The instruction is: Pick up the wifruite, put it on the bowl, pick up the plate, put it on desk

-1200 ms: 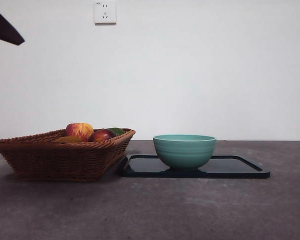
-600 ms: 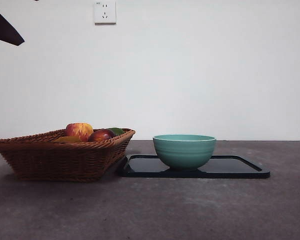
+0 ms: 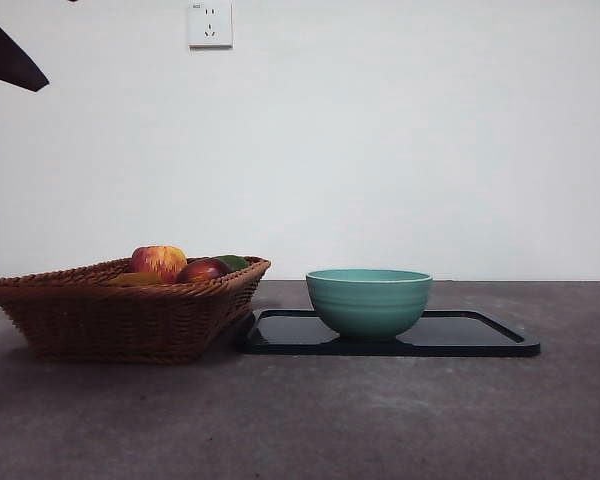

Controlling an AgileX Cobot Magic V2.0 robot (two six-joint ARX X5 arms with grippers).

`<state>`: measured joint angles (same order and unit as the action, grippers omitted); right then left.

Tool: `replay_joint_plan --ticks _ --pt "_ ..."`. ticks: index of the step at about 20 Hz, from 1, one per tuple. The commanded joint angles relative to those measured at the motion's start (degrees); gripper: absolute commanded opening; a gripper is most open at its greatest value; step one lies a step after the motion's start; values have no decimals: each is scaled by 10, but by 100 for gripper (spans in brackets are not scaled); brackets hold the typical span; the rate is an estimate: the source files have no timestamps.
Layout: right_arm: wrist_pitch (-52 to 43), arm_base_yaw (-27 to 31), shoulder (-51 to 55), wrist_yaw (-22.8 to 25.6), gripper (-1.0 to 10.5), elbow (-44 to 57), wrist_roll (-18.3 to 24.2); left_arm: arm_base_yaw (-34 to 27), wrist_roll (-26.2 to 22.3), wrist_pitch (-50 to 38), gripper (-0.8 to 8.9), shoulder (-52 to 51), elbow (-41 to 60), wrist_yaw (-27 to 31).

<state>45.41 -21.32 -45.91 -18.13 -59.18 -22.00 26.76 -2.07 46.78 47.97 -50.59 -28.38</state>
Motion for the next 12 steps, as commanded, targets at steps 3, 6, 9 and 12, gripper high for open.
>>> replay_joint_plan --ticks 3,6,9,12 --pt "-8 -3 -158 46 278 -98 63 3 -5 -2 371 3 -5 -3" --pt "-9 -2 -266 68 279 -148 90 3 -5 -1 371 3 -5 -3" --pt "-22 -2 -359 82 279 -179 108 3 -5 -1 371 3 -5 -3" --pt "-62 -2 -430 82 279 -184 109 3 -5 -1 371 3 -5 -3"
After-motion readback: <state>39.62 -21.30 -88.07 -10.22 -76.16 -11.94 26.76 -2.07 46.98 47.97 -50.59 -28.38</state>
